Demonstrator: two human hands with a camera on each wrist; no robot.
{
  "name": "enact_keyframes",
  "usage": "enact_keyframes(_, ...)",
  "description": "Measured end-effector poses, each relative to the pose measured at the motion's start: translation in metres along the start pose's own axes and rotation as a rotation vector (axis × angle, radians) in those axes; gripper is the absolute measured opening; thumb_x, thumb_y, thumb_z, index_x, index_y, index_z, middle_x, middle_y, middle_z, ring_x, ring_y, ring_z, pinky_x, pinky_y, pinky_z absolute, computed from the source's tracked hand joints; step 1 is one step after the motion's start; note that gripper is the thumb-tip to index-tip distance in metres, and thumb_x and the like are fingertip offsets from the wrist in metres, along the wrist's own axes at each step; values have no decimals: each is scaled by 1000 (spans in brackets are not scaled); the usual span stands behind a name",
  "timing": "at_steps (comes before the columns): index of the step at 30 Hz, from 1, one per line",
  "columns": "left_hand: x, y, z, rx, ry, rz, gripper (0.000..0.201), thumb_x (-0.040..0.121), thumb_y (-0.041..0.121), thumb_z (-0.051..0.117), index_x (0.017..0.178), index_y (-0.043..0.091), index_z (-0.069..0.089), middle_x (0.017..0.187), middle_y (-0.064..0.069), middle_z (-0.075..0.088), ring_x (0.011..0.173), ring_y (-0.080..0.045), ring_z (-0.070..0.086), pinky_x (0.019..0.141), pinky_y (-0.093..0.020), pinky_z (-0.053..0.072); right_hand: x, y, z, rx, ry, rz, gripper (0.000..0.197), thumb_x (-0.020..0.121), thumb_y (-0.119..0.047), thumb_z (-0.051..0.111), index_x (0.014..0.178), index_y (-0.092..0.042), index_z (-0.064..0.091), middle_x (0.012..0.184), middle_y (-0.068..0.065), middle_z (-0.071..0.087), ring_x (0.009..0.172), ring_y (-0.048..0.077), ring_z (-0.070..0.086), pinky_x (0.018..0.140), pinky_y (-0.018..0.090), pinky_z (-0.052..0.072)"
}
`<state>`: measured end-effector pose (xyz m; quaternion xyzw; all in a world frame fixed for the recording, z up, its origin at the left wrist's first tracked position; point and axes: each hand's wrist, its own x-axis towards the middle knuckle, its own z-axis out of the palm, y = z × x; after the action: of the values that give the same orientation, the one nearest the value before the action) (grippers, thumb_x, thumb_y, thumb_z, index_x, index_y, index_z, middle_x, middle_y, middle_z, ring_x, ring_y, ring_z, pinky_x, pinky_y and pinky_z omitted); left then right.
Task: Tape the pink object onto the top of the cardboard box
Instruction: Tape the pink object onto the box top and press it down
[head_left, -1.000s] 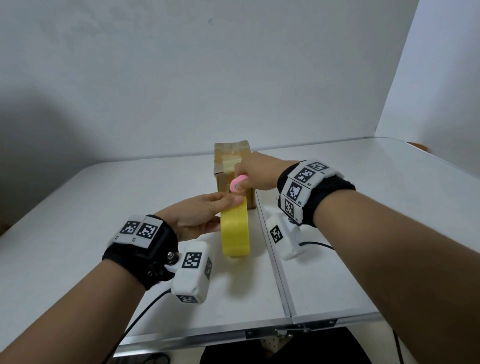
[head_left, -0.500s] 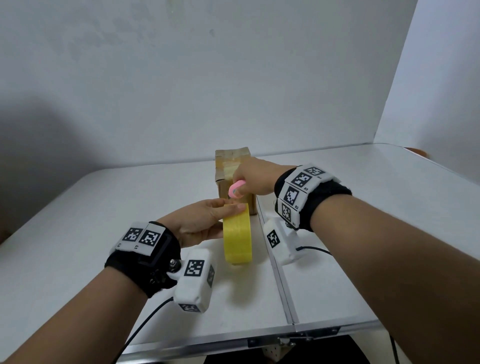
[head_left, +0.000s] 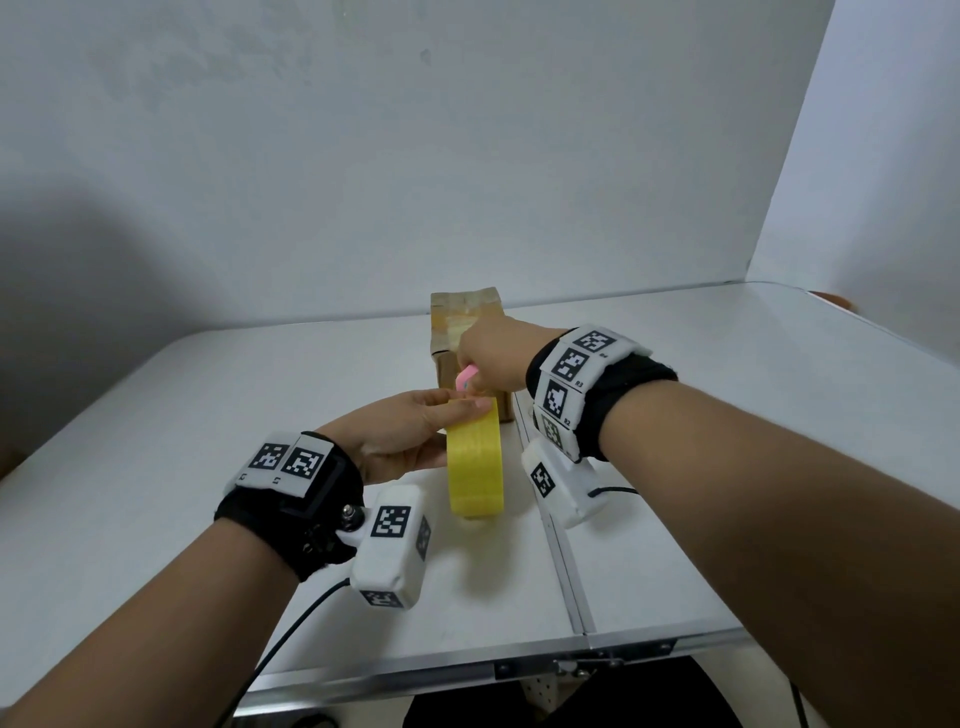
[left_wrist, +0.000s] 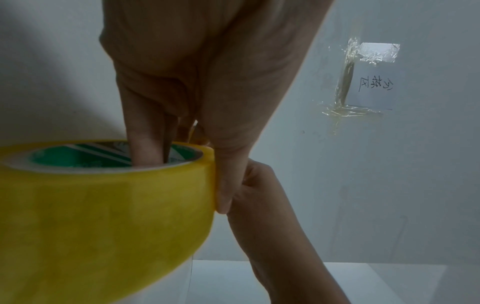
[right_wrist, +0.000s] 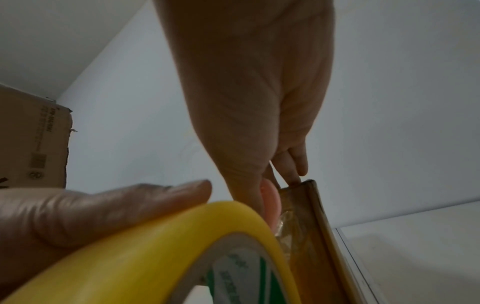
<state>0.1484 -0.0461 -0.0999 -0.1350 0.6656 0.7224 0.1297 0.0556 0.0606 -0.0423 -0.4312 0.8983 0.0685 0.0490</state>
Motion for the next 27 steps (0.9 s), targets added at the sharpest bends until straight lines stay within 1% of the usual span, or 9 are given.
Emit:
enact_keyframes(4,1,0,-1,-6,-1,-7,60,75,27,76,129,6,59,133,-14,62,118,-25,60,106,-40,45,4,1,2,-8,18,17,27,92,-28,55,78,-5,60,70,5,51,79,23,54,57,26,38)
enact_keyframes(7,1,0,-1,7,1,-14,49,83,27,72,127,8,61,129,-12,65,113,-23,62,106,-40,45,2,4,4,-32,41,36,42,94,-23,53,57,-9,40,61,2,40,57,18,45,49,22,30)
enact_keyframes(9,0,1,-1,20,7,-17,49,84,28,71,127,8,61,120,-8,68,107,-21,63,106,-39,45,0,5,4,-41,36,46,36,95,-21,52,65,-4,47,66,2,41,55,15,40,50,23,32)
enact_keyframes(11,0,1,-1,30,7,-17,52,81,30,73,127,8,61,117,-7,68,106,-20,61,108,-40,43,-2,2,2,-55,7,62,22,96,-20,51,94,-2,63,81,5,48,64,19,47,57,27,38)
enact_keyframes(13,0,2,0,30,6,-20,58,75,31,76,126,9,62,124,-10,67,109,-21,60,109,-41,42,-3,-1,1,-85,-33,74,26,96,-20,51,108,-1,63,87,6,48,60,17,44,54,26,37)
enact_keyframes(17,0,3,0,31,3,-22,58,74,31,75,126,8,62,123,-9,67,109,-20,60,107,-39,43,-2,-3,0,-154,-38,66,25,96,-19,52,78,-2,57,72,4,39,53,12,34,49,22,29)
enact_keyframes(21,1,5,0,50,-6,-22,58,71,33,76,122,10,64,115,-5,69,104,-18,63,100,-34,50,-5,2,-2,-196,-36,5,33,96,-21,52,116,3,63,115,11,54,59,17,41,45,21,22)
enact_keyframes(24,0,6,-1,57,-16,-22,53,67,34,78,115,14,68,109,-3,69,100,-18,62,101,-34,49,-6,7,-3,-200,-27,-31,31,96,-21,52,112,3,64,132,16,55,80,20,48,45,20,24)
enact_keyframes(27,-1,6,-2,62,-28,-27,52,66,33,79,114,13,68,110,-5,70,102,-20,63,104,-38,46,-9,9,-5,-178,-17,-31,21,96,-20,50,96,-3,61,134,16,51,82,23,47,48,23,28)
